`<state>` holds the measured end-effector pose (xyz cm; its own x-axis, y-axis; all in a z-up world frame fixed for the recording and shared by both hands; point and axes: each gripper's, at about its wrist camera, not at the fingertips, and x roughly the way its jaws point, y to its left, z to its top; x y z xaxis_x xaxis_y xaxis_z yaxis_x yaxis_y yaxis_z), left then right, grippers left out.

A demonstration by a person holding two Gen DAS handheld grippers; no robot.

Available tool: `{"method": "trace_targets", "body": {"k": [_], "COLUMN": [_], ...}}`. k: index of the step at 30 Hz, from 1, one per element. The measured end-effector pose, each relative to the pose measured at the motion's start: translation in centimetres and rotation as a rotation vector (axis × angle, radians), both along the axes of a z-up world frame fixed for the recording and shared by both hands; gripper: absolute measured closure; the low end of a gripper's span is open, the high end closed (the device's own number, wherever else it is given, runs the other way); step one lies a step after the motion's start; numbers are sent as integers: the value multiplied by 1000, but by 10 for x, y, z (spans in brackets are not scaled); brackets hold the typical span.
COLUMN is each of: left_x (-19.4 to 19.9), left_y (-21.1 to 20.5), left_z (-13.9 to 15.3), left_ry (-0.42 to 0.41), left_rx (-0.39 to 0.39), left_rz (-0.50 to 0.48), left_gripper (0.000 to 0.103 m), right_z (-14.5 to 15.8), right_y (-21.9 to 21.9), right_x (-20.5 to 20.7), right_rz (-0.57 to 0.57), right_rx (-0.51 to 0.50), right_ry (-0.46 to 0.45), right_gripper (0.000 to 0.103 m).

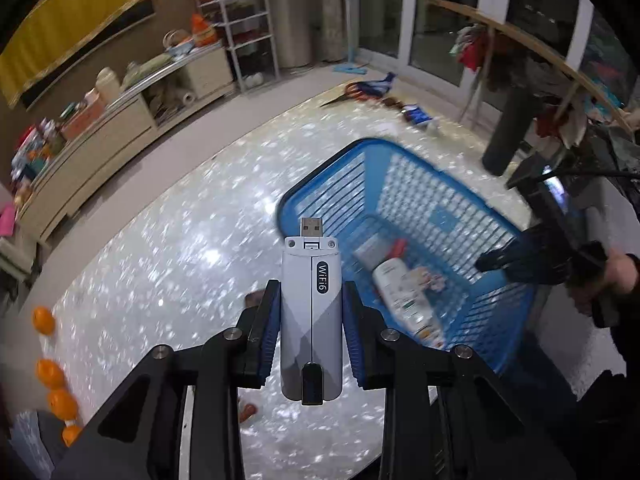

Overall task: Organize rigid objects
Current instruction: 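Carry the dongle over the basket and open the left tool, then withdraw the left tool to the brown wooden massage comb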

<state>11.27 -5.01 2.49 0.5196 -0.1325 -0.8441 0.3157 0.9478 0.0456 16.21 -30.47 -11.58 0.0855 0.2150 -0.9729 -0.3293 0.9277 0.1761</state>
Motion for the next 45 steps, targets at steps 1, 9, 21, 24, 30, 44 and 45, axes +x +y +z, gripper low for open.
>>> {"method": "trace_targets", "body": {"k": [1,9,21,24,30,44,45], "left_x": [-1,13,47,54,57,67,66], "left_y": [-8,-62,-113,-114,-119,-119,-120], "left_z": [3,-11,-83,-95,-115,-131,-129], "left_ry": [-3,11,142,178,232,231,212], "left_rx": [-3,-33,-46,-39,0,115,119], "left_rz": [-9,-96,-144,-133,-161,-149,-155], "left_gripper": [70,70,70,70,70,39,31], "right_z": [0,0,2,3,4,4,4], "right_y": [0,-6,-11,-11,-10,-9,-9], "right_x": [0,2,4,5,4,3,3], "right_rz": [-1,-19,-24,-25,-23,-20,-20], "right_rx": [2,22,38,37,34,33,33], "right_ry": [1,5,8,6,3,0,0], "right_gripper": [95,95,95,95,95,95,95]}}
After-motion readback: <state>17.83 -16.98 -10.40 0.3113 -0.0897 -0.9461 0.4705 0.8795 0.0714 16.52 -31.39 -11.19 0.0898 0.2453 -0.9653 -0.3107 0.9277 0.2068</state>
